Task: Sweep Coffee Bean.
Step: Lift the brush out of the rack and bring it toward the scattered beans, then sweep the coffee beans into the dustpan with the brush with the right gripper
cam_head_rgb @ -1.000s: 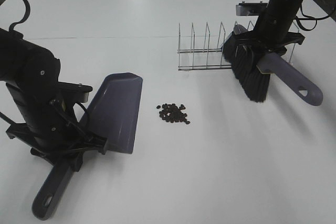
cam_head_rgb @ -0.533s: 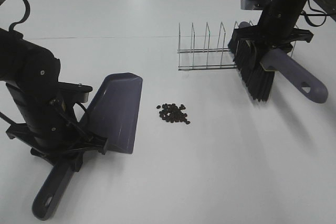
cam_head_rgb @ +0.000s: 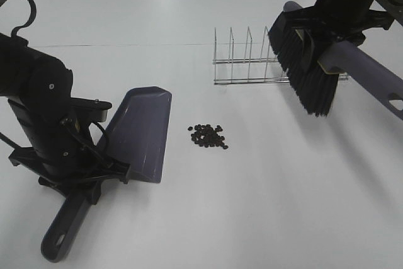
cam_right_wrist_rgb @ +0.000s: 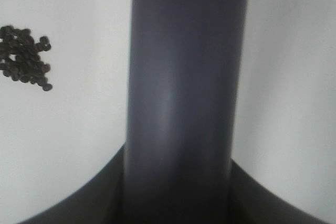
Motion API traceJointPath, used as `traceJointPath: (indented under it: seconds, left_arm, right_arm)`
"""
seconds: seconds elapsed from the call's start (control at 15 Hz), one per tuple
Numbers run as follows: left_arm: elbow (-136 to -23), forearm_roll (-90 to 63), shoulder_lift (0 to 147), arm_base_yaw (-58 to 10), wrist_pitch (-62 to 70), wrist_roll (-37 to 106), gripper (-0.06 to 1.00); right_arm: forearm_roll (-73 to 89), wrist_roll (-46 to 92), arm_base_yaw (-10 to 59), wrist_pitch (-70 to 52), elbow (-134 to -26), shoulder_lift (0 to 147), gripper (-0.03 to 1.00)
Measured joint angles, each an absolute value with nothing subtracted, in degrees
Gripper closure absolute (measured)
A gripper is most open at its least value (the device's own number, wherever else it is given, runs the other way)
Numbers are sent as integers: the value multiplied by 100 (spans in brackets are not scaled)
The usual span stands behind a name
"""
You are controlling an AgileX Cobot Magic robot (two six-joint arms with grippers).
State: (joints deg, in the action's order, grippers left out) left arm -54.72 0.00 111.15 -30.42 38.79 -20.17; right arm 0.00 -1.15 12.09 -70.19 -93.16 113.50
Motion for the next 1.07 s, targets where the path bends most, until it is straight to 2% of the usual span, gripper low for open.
traceJointPath:
  seconds: [0.07,0.2,0.67,1.07]
  left_arm:
    - [-5695,0,11253,-3042,3971,-2011,62]
    - [-5890,143,11402,-3042,4120,-1977,62]
    - [-6142,241,11625,-3042,4303,-1513,62]
    - [-6148,264,11631,-3042,4269,-1301,62]
  right_arm:
    - [-871,-602,1759,-7019,-9202,11362,67]
    - [-1381,-957,2114,-7013,-9087,11419,67]
    - [-1318,-2005,2223,-7007,-8967,12003,67]
    - [-1255,-2624,2951,-6984,-9007,12697,67]
